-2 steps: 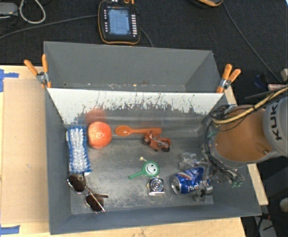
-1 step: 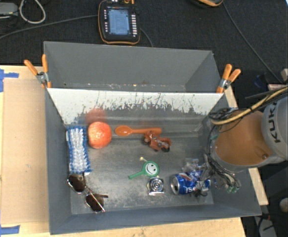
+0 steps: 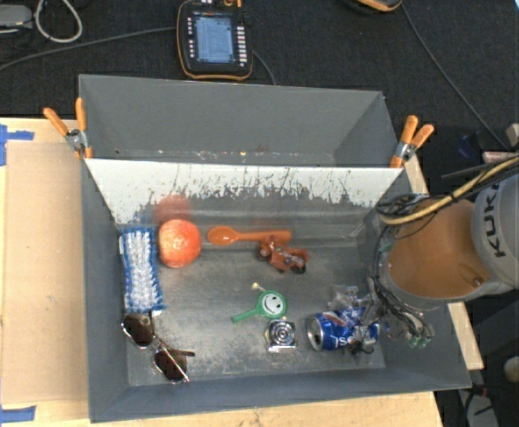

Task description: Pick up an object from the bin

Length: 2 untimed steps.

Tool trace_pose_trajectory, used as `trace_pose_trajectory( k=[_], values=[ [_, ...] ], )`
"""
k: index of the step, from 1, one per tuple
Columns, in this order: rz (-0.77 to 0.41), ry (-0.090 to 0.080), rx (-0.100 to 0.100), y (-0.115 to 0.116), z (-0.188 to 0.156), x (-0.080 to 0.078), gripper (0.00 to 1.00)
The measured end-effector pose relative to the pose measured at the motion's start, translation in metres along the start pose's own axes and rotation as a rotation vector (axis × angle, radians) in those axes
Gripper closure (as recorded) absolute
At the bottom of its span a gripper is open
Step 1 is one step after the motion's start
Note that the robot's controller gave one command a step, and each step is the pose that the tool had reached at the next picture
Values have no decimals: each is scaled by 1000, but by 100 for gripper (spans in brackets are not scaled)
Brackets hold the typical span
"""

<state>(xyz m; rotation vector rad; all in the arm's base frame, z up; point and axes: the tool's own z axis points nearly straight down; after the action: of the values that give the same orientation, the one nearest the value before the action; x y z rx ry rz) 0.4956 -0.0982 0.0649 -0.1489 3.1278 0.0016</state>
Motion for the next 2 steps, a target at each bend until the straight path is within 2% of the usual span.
trace_pose_trajectory(
  k=[1,2],
  values=[
    [-1,9,-3,2,-35,3,100],
    [-2,6,-2,2,-51,1,100]
  ],
)
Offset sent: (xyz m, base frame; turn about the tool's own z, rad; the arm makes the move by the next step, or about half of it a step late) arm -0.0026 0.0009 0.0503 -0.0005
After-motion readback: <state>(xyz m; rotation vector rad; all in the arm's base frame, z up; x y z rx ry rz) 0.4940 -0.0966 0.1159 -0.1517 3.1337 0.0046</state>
